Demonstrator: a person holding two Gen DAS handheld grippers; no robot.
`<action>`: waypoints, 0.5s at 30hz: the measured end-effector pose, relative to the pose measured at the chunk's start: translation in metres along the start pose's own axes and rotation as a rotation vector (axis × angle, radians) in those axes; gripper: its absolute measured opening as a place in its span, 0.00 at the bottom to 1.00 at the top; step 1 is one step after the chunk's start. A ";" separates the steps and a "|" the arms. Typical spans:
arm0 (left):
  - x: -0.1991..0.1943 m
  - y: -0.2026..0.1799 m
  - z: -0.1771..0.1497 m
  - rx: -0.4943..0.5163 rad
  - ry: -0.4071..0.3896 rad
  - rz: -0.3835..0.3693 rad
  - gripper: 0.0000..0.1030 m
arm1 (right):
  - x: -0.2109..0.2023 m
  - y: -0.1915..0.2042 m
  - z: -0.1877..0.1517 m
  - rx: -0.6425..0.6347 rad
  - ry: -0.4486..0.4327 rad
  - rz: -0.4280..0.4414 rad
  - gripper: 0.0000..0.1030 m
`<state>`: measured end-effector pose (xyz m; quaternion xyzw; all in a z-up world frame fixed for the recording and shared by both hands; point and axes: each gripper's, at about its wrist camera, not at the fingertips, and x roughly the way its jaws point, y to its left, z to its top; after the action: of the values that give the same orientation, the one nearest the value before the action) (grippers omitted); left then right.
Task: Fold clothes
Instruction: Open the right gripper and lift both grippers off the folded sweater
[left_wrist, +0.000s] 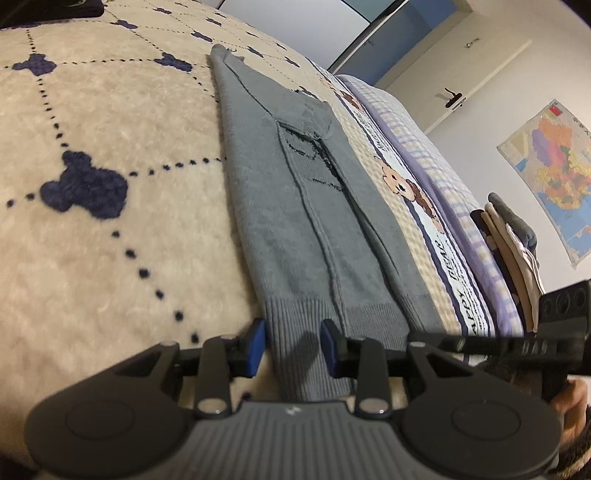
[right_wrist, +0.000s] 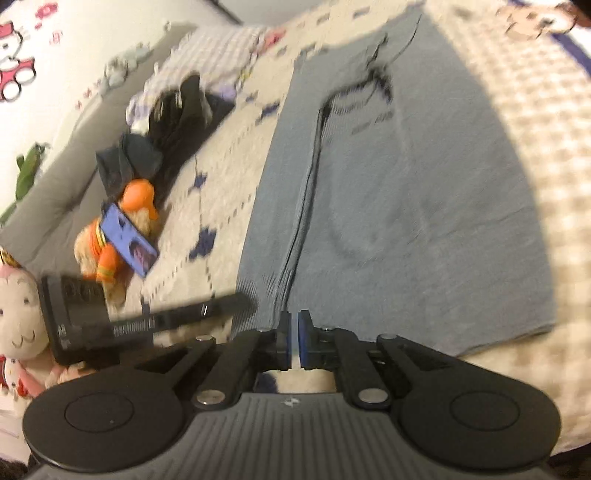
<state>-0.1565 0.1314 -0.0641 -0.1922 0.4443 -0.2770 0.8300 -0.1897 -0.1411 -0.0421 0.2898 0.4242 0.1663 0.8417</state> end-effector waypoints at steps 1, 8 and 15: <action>-0.004 -0.002 -0.002 0.014 -0.008 0.009 0.32 | -0.006 -0.003 0.002 -0.001 -0.026 -0.012 0.12; -0.017 -0.022 0.017 0.139 -0.121 0.001 0.32 | -0.035 -0.032 0.018 0.015 -0.172 -0.120 0.17; 0.037 -0.031 0.012 0.171 -0.051 -0.048 0.31 | -0.010 -0.045 0.027 -0.081 -0.175 -0.300 0.17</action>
<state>-0.1386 0.0850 -0.0636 -0.1383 0.3931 -0.3286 0.8475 -0.1716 -0.1907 -0.0515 0.2025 0.3806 0.0298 0.9018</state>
